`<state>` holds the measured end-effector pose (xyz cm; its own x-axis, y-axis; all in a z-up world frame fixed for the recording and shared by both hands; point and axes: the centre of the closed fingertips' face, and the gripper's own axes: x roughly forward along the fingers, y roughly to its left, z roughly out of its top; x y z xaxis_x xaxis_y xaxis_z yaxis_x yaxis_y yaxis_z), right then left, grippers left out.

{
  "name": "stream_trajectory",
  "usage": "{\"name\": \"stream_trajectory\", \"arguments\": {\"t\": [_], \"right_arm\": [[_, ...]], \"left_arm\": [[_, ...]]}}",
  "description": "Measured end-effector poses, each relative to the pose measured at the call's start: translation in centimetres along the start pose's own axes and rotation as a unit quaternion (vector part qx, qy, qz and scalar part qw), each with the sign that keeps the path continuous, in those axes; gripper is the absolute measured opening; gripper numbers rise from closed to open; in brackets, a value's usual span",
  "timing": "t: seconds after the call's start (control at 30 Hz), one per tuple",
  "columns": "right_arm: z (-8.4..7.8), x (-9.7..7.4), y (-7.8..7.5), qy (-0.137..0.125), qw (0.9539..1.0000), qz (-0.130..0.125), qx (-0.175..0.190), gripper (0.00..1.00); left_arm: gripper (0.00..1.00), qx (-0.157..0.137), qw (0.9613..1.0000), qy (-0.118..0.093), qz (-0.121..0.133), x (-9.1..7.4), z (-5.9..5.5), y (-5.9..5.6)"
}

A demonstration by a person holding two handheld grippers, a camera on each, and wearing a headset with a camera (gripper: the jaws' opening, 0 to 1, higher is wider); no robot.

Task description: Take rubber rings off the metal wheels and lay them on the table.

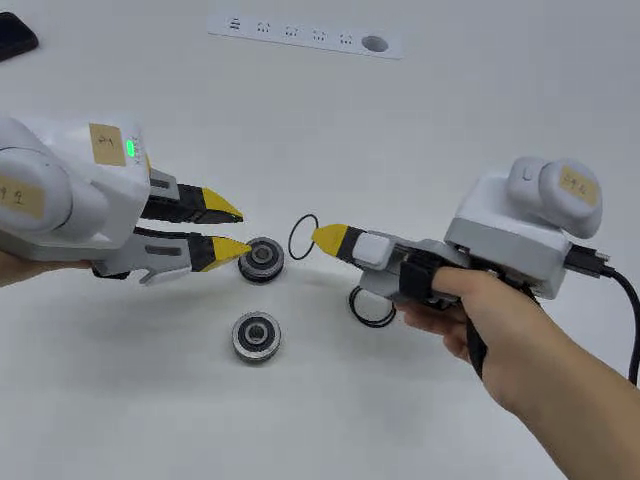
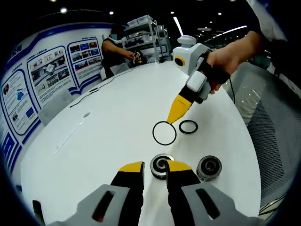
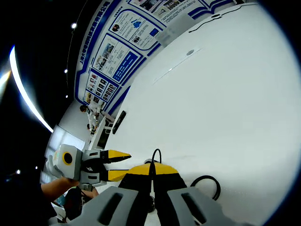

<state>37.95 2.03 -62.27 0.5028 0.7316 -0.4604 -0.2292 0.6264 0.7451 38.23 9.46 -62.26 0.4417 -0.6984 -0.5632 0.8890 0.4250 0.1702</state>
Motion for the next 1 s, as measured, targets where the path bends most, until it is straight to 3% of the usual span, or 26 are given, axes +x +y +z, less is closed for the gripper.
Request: {"name": "stream_trajectory", "arguments": {"t": [0.3, 0.63, 0.87, 1.0], "right_arm": [[-1.5, -2.4, -3.5, -0.005, 0.9986, -0.043, 0.031, 0.02], [-2.5, -4.2, -5.2, -0.006, 0.9954, -0.072, 0.063, 0.02], [-2.9, -4.8, -6.3, 0.0, 0.9944, -0.091, 0.054, 0.03], [-2.4, -5.2, -6.8, -0.015, 0.9932, -0.107, 0.044, 0.08]], "left_arm": [[0.19, 0.006, 0.9999, 0.009, -0.012, 0.5, -0.2, -0.8], [0.19, 0.003, 0.9998, 0.006, -0.017, 0.7, 0.0, -1.3], [0.19, 0.001, 0.9997, 0.007, -0.022, 0.9, -0.1, -1.5], [0.18, 0.001, 0.9998, 0.008, -0.021, 1.0, -0.2, -1.5]]}}
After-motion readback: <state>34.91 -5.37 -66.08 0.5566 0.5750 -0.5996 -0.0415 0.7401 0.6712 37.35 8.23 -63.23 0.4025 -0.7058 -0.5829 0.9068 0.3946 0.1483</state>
